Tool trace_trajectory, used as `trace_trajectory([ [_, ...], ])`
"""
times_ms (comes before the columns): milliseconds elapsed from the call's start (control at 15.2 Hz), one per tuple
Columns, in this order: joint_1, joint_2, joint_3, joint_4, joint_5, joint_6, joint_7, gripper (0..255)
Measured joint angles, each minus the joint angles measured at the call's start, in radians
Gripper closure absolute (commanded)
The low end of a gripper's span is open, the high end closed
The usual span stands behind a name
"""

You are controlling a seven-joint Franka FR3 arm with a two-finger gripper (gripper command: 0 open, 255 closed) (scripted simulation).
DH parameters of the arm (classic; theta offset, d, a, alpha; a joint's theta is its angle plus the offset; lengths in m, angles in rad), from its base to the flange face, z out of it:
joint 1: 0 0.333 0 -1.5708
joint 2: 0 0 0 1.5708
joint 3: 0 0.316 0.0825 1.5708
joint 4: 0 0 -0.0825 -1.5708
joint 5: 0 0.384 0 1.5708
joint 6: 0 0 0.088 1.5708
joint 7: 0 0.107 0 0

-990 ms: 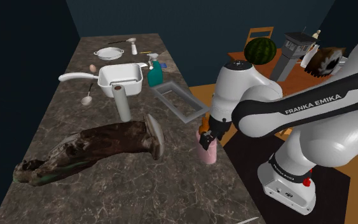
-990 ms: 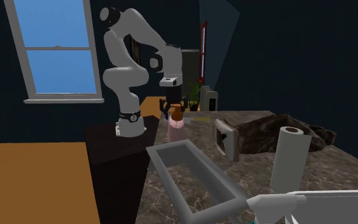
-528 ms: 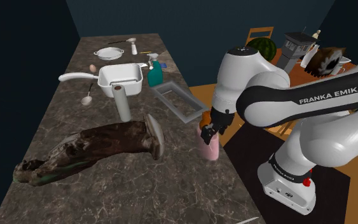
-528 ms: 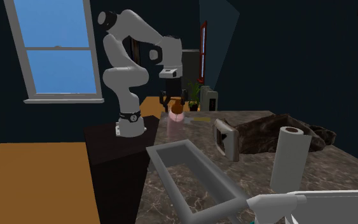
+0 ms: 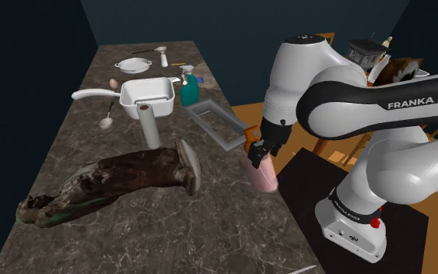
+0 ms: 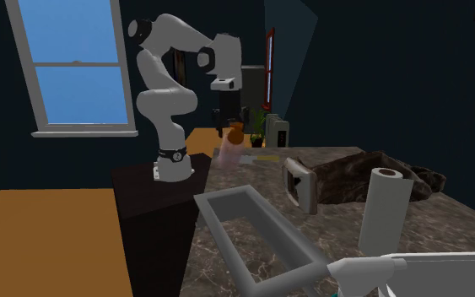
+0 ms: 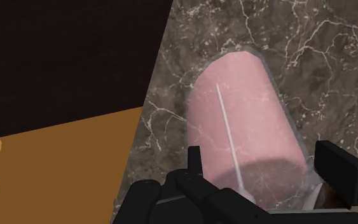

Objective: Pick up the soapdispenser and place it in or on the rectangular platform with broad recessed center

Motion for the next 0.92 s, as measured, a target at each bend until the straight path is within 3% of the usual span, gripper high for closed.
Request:
trace_trajectory([
  [924,-0.027,-0.049,-0.057,0.149,-0.059,-0.197,0.001,255],
])
